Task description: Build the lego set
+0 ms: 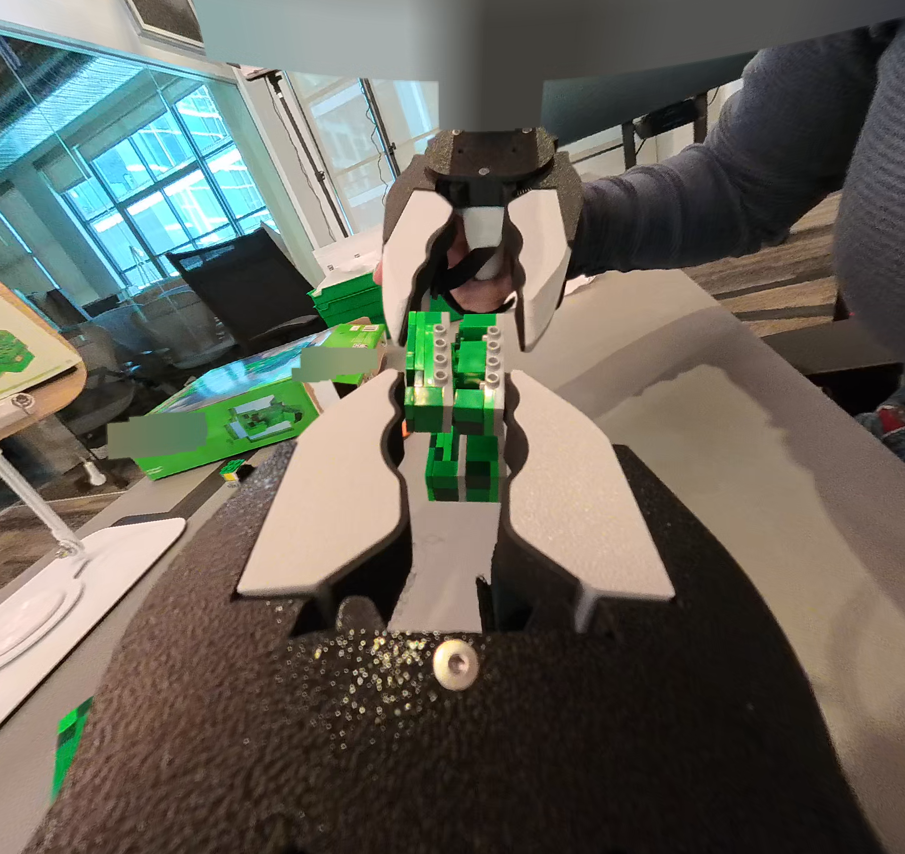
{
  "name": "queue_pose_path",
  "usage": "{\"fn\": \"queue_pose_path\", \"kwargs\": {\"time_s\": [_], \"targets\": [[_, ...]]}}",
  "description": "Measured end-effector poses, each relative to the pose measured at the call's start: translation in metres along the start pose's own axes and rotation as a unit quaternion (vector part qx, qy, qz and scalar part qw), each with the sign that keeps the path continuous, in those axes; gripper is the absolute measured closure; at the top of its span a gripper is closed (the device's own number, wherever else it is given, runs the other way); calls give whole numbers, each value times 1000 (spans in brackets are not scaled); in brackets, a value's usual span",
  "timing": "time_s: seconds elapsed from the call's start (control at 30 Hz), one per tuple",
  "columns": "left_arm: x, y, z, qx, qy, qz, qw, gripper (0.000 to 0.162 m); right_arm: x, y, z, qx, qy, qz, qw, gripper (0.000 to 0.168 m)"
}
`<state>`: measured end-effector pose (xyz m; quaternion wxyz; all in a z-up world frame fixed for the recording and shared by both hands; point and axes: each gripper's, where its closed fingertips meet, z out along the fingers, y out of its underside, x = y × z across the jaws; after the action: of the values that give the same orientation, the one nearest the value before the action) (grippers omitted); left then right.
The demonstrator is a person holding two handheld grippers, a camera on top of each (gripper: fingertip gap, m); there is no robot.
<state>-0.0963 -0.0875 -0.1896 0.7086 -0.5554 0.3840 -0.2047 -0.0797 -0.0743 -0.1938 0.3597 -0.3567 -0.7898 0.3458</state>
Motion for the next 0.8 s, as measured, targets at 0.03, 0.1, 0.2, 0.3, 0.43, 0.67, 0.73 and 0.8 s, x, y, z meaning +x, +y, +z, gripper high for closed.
{"fn": "queue_pose_path", "kwargs": {"time_s": [0.03,0.1,0.2,0.3,0.43,0.67,0.73,0.8], "targets": [[1,0,0,3,3,-4,1000,125,0,-1,0,1,2,-5,1000,116],[3,-3,0,12,12,-10,1000,125,-1,-2,0,-2,3,-9,1000,118],[3,-4,-1,18,19,-18,999,124,-2,-4,1,0,4,-17,1000,123],[3,-5,-2,23,19,-23,999,125,-4,-5,1,1,8,-29,1000,129],[5,-9,-3,31,28,-28,999,124,-7,-4,1,2,8,-39,999,136],[7,1,0,6,38,-38,999,124,-11,9,4,-9,-9,-14,1000,137],[8,13,2,-26,44,-47,998,124,-13,21,8,-18,-14,-2,1000,137],[11,26,4,-60,53,-60,995,124,-16,34,12,-24,-20,14,999,137]]}}
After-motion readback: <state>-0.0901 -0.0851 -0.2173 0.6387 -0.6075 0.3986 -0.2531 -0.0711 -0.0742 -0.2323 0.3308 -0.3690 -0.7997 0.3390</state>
